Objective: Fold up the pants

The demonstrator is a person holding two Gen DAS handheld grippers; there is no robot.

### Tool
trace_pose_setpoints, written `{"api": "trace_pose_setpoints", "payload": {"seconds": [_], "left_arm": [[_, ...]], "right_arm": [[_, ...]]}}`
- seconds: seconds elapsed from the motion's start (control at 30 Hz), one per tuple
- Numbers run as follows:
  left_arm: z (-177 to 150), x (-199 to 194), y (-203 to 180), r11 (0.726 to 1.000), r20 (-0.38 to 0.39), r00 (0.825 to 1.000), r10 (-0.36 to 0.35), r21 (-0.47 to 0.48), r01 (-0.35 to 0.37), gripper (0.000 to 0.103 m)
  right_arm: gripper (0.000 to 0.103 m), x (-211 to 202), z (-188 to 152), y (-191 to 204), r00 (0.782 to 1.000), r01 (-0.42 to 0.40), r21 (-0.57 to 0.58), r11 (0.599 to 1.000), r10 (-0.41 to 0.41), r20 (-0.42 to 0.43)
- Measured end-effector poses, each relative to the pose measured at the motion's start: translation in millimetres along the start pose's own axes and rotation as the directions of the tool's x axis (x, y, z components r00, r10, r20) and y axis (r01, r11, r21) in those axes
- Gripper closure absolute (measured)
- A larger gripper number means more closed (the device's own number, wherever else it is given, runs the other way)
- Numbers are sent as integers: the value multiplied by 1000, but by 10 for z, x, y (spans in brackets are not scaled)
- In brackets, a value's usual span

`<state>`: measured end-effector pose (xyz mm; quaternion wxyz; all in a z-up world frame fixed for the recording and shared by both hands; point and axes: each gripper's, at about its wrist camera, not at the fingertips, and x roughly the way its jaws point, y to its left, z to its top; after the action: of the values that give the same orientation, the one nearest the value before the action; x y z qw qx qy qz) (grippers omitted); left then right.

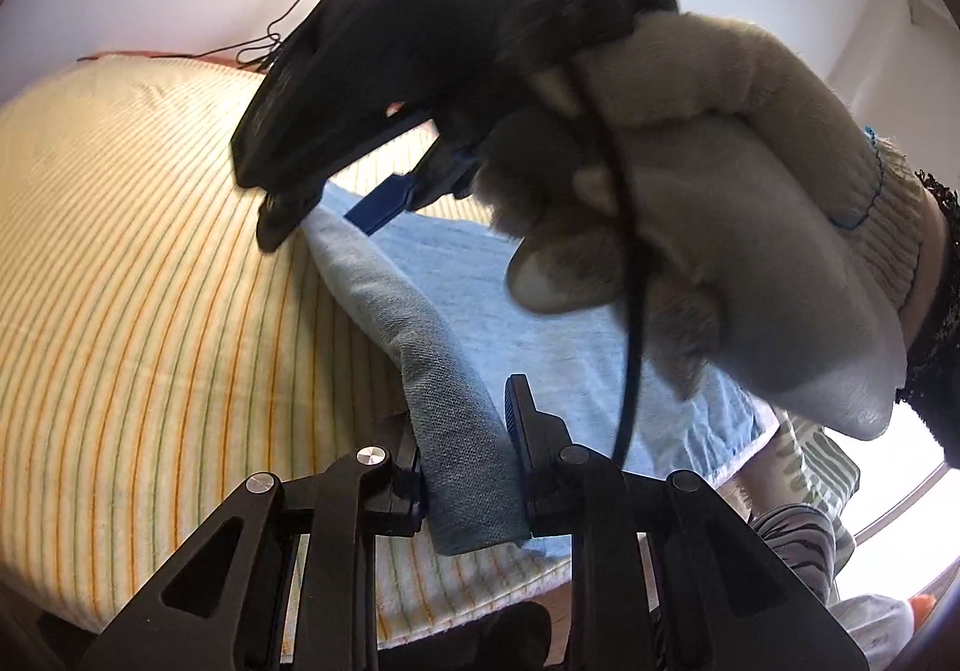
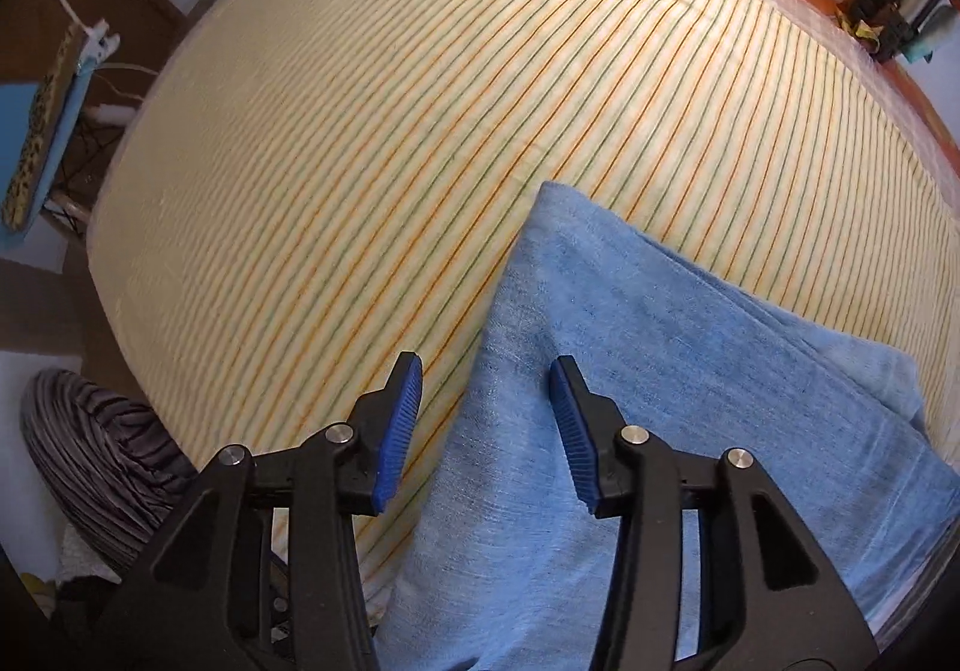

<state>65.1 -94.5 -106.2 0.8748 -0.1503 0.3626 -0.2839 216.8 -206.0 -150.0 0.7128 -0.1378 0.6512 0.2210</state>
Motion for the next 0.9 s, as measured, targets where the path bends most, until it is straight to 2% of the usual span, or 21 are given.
{"api": "trace_pose_setpoints", "payload": {"seconds": [0.1,0.13,0.17,0.3,0.33,0.43,0.57,0.77,0.9], "left_arm": [[50,31,-21,1000,2,1000,-10,5,10,83],[56,37,-32,1000,4,1000,-14,7,14,83],[64,28,-48,1000,6,1000,-23,9,23,83],[117,37,-123,997,5,997,-74,9,74,83],[135,45,-150,996,6,996,-88,6,87,83],[202,46,-273,992,14,992,-126,23,125,84],[289,96,-470,984,12,985,-170,65,169,84],[432,280,-818,962,-21,969,-246,119,247,86],[452,436,-1093,945,-50,957,-284,155,289,86]], "right_arm": [[58,28,-17,4,1000,23,-20,1000,-23,-2],[62,13,-30,-5,1000,20,-21,1000,-20,5],[70,-22,-53,-27,1000,21,-23,1000,-20,18],[85,-256,-226,-219,996,-29,-5,1000,29,79],[86,-343,-275,-300,993,-50,11,999,49,110],[89,-577,-430,-539,978,-107,50,993,96,188],[91,-890,-697,-856,946,-182,128,975,138,295],[93,-1194,-1081,-1356,906,-223,225,948,116,408],[93,-1346,-1288,-1728,888,-233,282,931,85,452]]}}
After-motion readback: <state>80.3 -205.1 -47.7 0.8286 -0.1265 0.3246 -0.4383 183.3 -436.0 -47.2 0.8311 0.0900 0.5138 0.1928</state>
